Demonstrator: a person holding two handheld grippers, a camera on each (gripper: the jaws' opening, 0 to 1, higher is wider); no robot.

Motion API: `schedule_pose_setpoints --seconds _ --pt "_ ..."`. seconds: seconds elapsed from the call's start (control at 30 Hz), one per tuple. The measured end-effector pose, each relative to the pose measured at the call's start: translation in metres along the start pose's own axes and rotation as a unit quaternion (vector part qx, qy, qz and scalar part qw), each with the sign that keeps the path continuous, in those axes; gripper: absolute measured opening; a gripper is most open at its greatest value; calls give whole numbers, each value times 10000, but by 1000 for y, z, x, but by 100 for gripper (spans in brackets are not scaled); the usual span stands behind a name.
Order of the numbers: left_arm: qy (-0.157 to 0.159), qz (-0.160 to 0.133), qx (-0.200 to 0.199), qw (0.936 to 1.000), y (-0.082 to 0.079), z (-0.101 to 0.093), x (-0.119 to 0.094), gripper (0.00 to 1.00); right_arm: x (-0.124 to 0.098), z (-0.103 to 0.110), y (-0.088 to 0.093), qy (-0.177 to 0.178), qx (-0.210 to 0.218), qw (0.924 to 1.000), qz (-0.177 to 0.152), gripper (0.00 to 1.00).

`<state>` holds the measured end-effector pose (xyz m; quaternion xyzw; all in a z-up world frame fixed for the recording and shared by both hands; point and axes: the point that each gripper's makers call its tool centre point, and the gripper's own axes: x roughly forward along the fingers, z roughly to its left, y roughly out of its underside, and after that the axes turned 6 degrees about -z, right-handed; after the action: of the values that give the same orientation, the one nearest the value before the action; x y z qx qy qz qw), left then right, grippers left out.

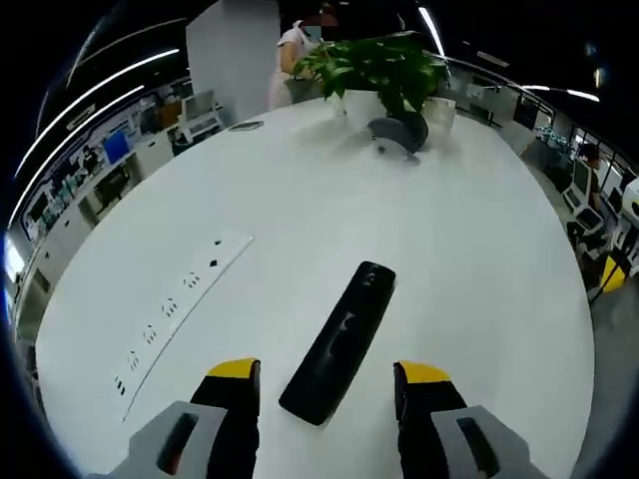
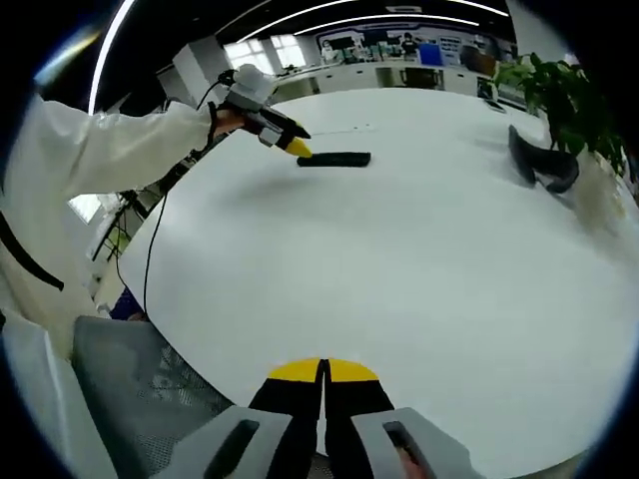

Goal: Press the specified remote control buttons in sequence, fully releasing each button before pressing the next.

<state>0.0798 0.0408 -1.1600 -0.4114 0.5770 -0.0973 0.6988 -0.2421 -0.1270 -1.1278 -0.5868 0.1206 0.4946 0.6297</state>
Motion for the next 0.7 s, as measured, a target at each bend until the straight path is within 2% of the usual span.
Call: schedule_pose_setpoints --seconds 0.17,0.27,0.5,0.57,0.67,0.7 --pt "264 263 116 9992 8 3 8 51 0 0 -1 -36 46 10000 6 0" --pt "463 552 137 9973 16 -2 11 51 0 -1 -1 -13 -17 10000 33 0" --pt "577 883 112 9944 26 -8 15 51 0 0 -7 -30 15 10000 -48 0" --pt "585 1156 484 9904 35 -7 11 48 -1 2 -9 -52 -19 10000 -50 0" --pt "620 1103 551 9904 30 -7 15 46 -1 2 -12 -40 -57 10000 -70 0" --pt "681 1208 863 9866 32 -6 14 46 -1 2 -12 -35 -47 10000 -75 0"
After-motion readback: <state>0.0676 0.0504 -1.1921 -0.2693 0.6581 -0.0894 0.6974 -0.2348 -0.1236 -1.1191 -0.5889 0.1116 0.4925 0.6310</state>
